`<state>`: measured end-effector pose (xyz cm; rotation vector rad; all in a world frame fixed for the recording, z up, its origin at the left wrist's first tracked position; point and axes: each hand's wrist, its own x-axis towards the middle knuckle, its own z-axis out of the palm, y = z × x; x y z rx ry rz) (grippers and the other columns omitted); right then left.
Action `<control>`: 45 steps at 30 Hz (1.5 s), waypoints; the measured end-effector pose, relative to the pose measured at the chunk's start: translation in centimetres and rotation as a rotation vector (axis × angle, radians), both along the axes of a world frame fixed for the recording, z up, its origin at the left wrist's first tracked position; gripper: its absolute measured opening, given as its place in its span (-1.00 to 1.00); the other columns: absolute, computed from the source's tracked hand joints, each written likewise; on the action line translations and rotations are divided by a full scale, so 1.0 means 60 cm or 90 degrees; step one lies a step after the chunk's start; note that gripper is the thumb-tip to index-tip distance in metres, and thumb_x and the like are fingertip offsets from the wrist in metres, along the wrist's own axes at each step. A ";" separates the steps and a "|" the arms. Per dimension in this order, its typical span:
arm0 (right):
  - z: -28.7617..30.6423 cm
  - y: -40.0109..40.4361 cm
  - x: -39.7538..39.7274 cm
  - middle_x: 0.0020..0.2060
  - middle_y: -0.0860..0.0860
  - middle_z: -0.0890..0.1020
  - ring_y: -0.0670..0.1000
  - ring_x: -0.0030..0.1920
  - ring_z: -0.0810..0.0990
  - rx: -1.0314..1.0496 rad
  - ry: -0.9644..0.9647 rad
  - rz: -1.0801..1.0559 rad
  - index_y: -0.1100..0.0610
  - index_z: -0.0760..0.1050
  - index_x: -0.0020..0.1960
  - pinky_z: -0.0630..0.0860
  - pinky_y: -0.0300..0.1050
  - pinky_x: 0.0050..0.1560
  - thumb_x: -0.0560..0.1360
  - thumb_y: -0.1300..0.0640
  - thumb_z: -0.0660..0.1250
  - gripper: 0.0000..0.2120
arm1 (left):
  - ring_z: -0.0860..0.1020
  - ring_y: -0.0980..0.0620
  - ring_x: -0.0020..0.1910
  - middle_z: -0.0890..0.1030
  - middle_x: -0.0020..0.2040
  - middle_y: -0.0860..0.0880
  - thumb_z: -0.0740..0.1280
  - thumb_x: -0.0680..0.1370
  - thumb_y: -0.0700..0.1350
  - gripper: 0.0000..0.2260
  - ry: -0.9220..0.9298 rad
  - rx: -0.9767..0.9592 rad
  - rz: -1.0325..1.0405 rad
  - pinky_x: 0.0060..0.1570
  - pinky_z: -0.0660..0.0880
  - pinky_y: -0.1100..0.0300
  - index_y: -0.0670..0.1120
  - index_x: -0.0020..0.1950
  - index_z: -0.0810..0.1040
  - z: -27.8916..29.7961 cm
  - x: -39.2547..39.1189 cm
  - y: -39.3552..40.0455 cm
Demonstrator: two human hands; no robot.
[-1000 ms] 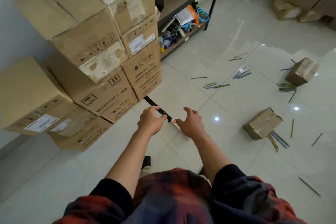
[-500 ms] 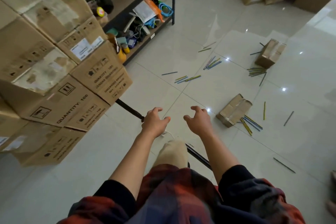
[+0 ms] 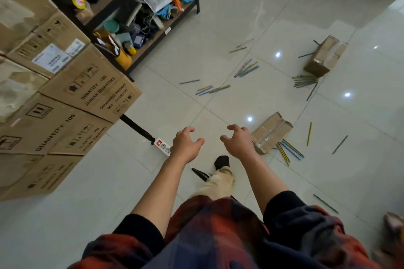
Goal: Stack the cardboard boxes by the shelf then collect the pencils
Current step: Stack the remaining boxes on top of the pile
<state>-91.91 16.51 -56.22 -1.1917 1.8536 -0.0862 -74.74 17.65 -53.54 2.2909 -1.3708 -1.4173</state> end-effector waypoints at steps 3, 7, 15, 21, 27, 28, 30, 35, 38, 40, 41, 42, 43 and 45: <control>-0.022 -0.031 -0.044 0.36 0.14 0.35 0.18 0.27 0.46 0.009 -0.005 0.003 0.05 0.36 0.43 0.41 0.12 0.32 0.54 -0.01 0.31 -0.52 | 0.42 -0.11 0.33 0.38 0.42 -0.10 0.36 0.54 0.03 -0.53 0.004 0.014 -0.011 0.33 0.38 -0.08 -0.02 0.42 0.38 -0.020 -0.052 -0.033; -0.079 -0.071 -0.114 0.34 0.15 0.37 0.18 0.25 0.48 0.031 -0.003 -0.025 0.04 0.38 0.41 0.42 0.16 0.31 0.53 -0.02 0.31 -0.53 | 0.42 -0.12 0.33 0.36 0.41 -0.10 0.34 0.55 0.03 -0.54 -0.005 0.036 -0.051 0.33 0.38 -0.08 -0.02 0.42 0.37 -0.060 -0.131 -0.079; -0.261 -0.112 -0.247 0.36 0.14 0.34 0.19 0.34 0.39 0.059 -0.012 -0.082 0.04 0.38 0.40 0.38 0.14 0.35 0.54 0.00 0.30 -0.55 | 0.39 -0.09 0.37 0.37 0.43 -0.06 0.32 0.56 0.00 -0.56 -0.014 0.049 -0.135 0.36 0.35 -0.04 -0.02 0.43 0.37 -0.226 -0.270 -0.140; -0.512 -0.146 -0.344 0.38 0.13 0.33 0.19 0.39 0.34 0.045 0.015 -0.139 0.01 0.38 0.41 0.32 0.15 0.40 0.53 -0.01 0.33 -0.53 | 0.38 -0.06 0.38 0.36 0.44 -0.03 0.31 0.57 0.01 -0.57 -0.007 0.044 -0.175 0.36 0.34 -0.03 -0.01 0.43 0.36 -0.476 -0.358 -0.187; -0.774 -0.170 -0.416 0.55 0.09 0.12 0.26 0.51 0.07 0.040 0.180 -0.280 -0.12 0.29 0.47 0.11 0.28 0.44 0.51 -0.12 0.32 -0.45 | 0.37 -0.04 0.40 0.37 0.44 -0.06 0.32 0.58 -0.03 -0.56 0.016 0.031 -0.235 0.36 0.29 0.12 -0.04 0.44 0.36 -0.762 -0.430 -0.228; -0.824 -0.169 -0.427 0.57 0.10 0.05 0.29 0.53 -0.01 0.037 0.193 -0.328 -0.15 0.24 0.49 0.05 0.31 0.45 0.51 -0.14 0.33 -0.41 | 0.36 -0.03 0.41 0.37 0.44 -0.06 0.32 0.58 -0.03 -0.56 0.024 0.028 -0.240 0.35 0.27 0.14 -0.05 0.45 0.36 -0.814 -0.443 -0.234; -0.899 -0.176 -0.445 0.58 0.12 -0.07 0.34 0.53 -0.07 0.026 0.188 -0.437 -0.19 0.17 0.52 0.02 0.33 0.45 0.49 -0.17 0.34 -0.35 | 0.34 -0.03 0.42 0.36 0.45 -0.08 0.30 0.59 -0.03 -0.55 0.036 0.022 -0.242 0.36 0.25 0.15 -0.06 0.46 0.34 -0.899 -0.468 -0.246; -0.950 -0.254 -0.447 0.56 0.12 -0.03 0.31 0.40 0.20 -0.037 0.208 -0.530 -0.13 0.21 0.51 0.21 0.21 0.33 0.44 -0.23 0.34 -0.30 | 0.44 -0.06 0.35 0.49 0.37 -0.10 0.23 0.63 0.01 -0.64 0.125 0.002 -0.204 0.26 0.38 0.16 -0.11 0.38 0.44 -0.997 -0.554 -0.294; -0.936 -0.298 -0.435 0.57 0.06 0.03 0.26 0.40 0.23 -0.105 0.212 -0.494 -0.07 0.32 0.46 0.23 0.17 0.31 0.43 -0.21 0.33 -0.37 | 0.51 -0.13 0.26 0.55 0.29 -0.16 0.20 0.62 0.05 -0.65 0.108 -0.029 -0.181 0.17 0.44 0.10 -0.12 0.30 0.49 -1.007 -0.579 -0.331; -0.927 -0.308 -0.423 0.55 0.03 0.09 0.20 0.42 0.24 -0.168 0.193 -0.461 -0.07 0.34 0.45 0.22 0.13 0.33 0.44 -0.16 0.31 -0.40 | 0.49 -0.16 0.29 0.53 0.32 -0.16 0.19 0.61 0.10 -0.59 0.096 -0.041 -0.127 0.26 0.43 0.01 -0.11 0.36 0.46 -1.000 -0.571 -0.348; -0.926 -0.311 -0.419 0.54 0.05 0.12 0.17 0.43 0.25 -0.204 0.172 -0.454 -0.05 0.34 0.46 0.22 0.11 0.35 0.44 -0.12 0.31 -0.40 | 0.47 -0.16 0.32 0.50 0.36 -0.15 0.19 0.62 0.11 -0.57 0.096 -0.044 -0.103 0.29 0.41 0.01 -0.11 0.39 0.43 -0.997 -0.563 -0.356; -0.926 -0.312 -0.416 0.52 0.08 0.14 0.16 0.43 0.27 -0.238 0.141 -0.459 -0.01 0.32 0.47 0.22 0.08 0.38 0.44 -0.08 0.32 -0.39 | 0.45 -0.16 0.34 0.48 0.38 -0.15 0.18 0.63 0.10 -0.57 0.096 -0.048 -0.082 0.31 0.39 0.04 -0.11 0.41 0.41 -0.994 -0.555 -0.362; -0.928 -0.312 -0.414 0.49 0.12 0.18 0.15 0.42 0.30 -0.262 0.101 -0.472 0.04 0.30 0.47 0.22 0.04 0.39 0.45 -0.04 0.33 -0.38 | 0.45 -0.15 0.34 0.49 0.37 -0.14 0.18 0.63 0.08 -0.59 0.099 -0.056 -0.062 0.30 0.39 0.06 -0.11 0.40 0.42 -0.994 -0.546 -0.366; -0.935 -0.313 -0.413 0.43 0.14 0.30 0.12 0.40 0.35 -0.281 0.022 -0.475 0.14 0.28 0.48 0.25 -0.04 0.40 0.46 0.02 0.35 -0.37 | 0.49 -0.15 0.29 0.54 0.30 -0.14 0.19 0.63 0.07 -0.63 0.104 -0.079 -0.029 0.27 0.42 0.05 -0.11 0.34 0.46 -0.999 -0.526 -0.372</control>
